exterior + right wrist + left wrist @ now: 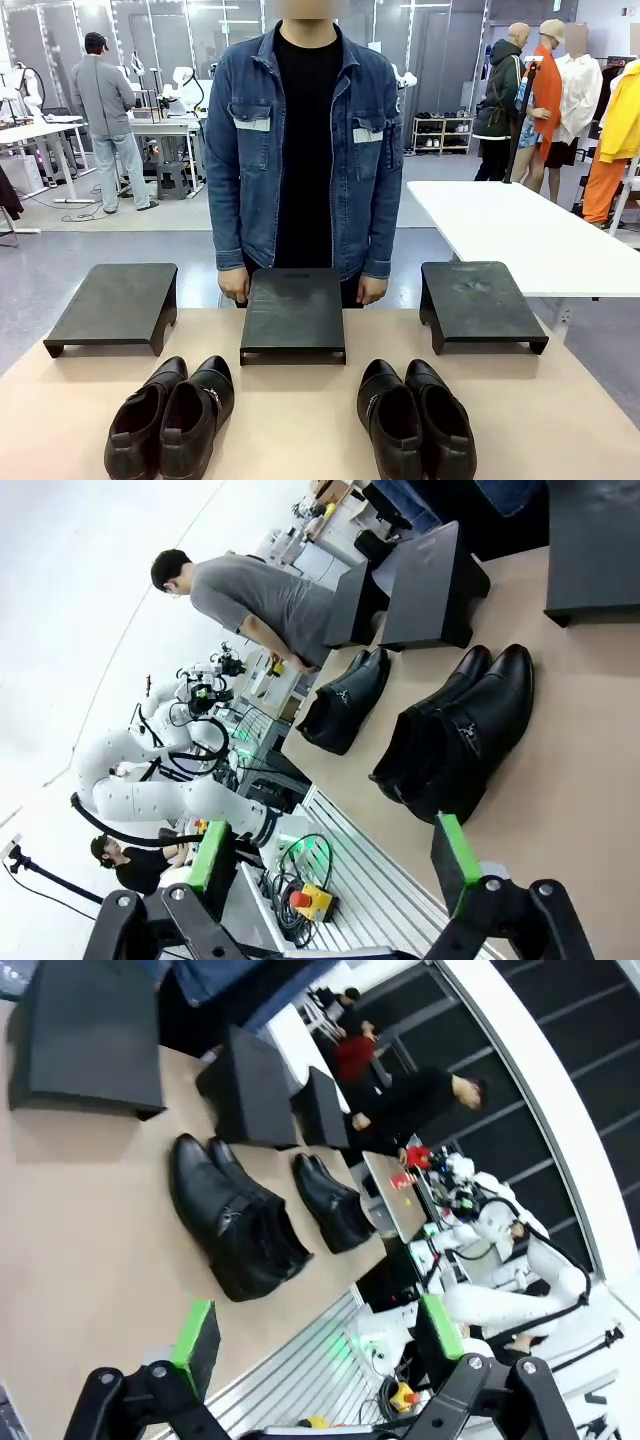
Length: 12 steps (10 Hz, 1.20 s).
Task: Place the shoes on the stand as instructed by the person.
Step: Pick up one pair of Shoes and place it on the Shoes Stand indicated by the person.
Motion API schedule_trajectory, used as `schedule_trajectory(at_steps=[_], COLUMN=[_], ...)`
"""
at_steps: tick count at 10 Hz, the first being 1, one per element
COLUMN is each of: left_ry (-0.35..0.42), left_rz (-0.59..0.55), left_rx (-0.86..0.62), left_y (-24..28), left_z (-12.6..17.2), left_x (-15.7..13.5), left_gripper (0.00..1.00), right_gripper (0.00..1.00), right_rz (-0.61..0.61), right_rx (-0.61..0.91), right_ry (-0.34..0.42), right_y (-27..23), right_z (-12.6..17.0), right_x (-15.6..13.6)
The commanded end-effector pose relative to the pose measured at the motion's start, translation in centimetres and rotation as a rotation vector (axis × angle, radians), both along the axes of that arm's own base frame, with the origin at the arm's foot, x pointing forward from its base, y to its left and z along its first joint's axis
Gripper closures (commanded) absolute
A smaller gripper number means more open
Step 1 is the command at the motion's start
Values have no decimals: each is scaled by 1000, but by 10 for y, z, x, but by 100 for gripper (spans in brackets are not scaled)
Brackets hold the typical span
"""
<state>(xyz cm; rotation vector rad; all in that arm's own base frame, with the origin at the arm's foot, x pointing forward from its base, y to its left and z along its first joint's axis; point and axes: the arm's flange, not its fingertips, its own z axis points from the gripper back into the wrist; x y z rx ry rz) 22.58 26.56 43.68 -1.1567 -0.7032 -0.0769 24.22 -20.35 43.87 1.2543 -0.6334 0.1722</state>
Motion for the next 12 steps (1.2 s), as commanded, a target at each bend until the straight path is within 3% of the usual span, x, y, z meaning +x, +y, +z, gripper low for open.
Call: schedule_trajectory(at_steps=[1,2,3,12], left_ry=[-6,-4,8,8], left_rz=[58,62,29,29], left_rx=[-21,-30,-11,-11], left_y=[-7,-12,2,2], left_z=[-8,-10,-6,-6], left_x=[16,24,3,3], left_gripper=[0,0,0,0], right_gripper=[0,0,0,0], right_rz=[-54,-99,-18,-18], right_rx=[-13,-4,-6,-6], right_ry=[-1,-2,4,4], right_y=[-1,1,-2,-2], right_z=[6,2,2,2], right_x=[2,8,-1,-1])
